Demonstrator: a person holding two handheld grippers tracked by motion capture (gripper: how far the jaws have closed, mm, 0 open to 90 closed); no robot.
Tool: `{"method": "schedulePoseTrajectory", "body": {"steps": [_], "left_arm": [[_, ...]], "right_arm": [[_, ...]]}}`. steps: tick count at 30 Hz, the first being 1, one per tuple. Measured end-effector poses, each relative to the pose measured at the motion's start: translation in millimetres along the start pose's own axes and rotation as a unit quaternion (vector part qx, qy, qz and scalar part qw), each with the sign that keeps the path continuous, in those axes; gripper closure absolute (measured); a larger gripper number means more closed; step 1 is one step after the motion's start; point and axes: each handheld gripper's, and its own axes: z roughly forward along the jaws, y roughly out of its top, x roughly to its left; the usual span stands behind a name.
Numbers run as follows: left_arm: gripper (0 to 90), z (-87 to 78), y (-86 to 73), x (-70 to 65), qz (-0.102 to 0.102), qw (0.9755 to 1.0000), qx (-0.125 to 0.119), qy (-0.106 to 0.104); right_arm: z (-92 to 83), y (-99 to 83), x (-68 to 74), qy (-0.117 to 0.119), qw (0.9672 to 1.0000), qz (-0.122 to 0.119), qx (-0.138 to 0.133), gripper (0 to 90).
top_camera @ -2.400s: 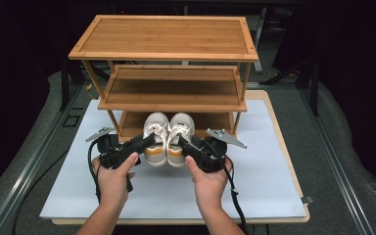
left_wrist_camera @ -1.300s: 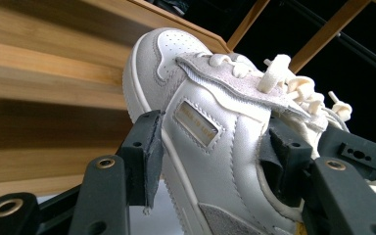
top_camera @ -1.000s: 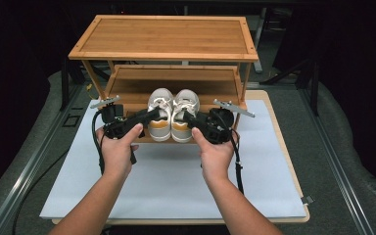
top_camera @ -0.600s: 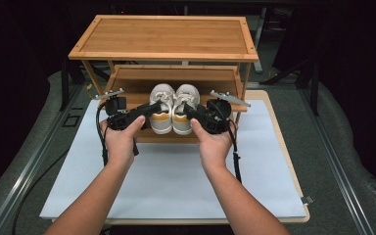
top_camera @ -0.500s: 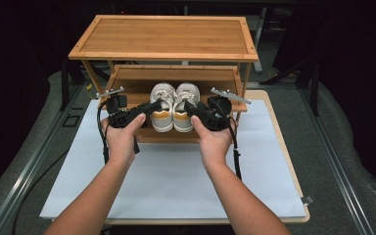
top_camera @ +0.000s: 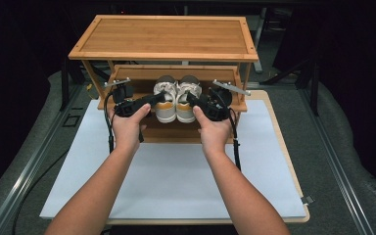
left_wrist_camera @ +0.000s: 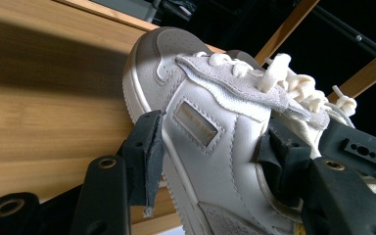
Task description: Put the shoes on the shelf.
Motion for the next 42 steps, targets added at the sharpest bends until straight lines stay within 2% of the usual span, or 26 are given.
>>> {"method": "schedulePoseTrajectory", "body": {"steps": [1,4,13,20,23,26,34,37,39,42], "left_arm": [[47.9,0.8,1.9,1.0,0.007,1.0,0.005,0.003],[47.9,3.3,6.1,4.9,0.008,1.0,0.003,0.004],[48.3,15.1,15.5,17.2,-0.01,0.9999,0.01,0.007],[48.3,25.6,19.9,21.1,-0.011,0.9996,0.021,0.016],[48.0,27.8,22.2,23.2,-0.017,0.9994,0.024,0.016],[47.5,29.0,23.2,24.6,-0.036,0.9988,0.029,0.016],[46.8,29.9,27.2,20.9,-0.034,0.998,0.045,0.03],[46.3,29.9,30.6,18.0,-0.021,0.9976,0.053,0.04],[42.4,28.0,32.7,16.9,-0.017,0.9983,0.045,0.034],[41.2,27.7,34.6,14.8,-0.017,0.9979,0.052,0.033]], "right_arm": [[2.0,-0.6,-1.0,0.0,1.0,0.003,-0.002,51.4],[8.0,-0.8,-2.1,0.002,0.9999,0.01,0.006,51.4],[27.1,9.9,-4.1,0.0,0.9998,0.011,0.016,51.4],[37.7,15.0,-6.3,-0.01,0.9995,0.007,0.028,51.1],[41.6,15.5,-10.5,-0.007,0.9993,0.016,0.033,51.0],[43.7,16.6,-12.9,-0.004,0.9988,0.027,0.04,50.4],[45.2,21.8,-14.1,-0.003,0.9975,0.036,0.061,49.4],[45.8,23.7,-13.2,-0.007,0.9973,0.031,0.067,48.8],[44.7,26.4,-13.4,-0.003,0.9969,0.023,0.075,48.9],[45.0,28.2,-13.9,0.001,0.9974,0.022,0.069,47.0]]}}
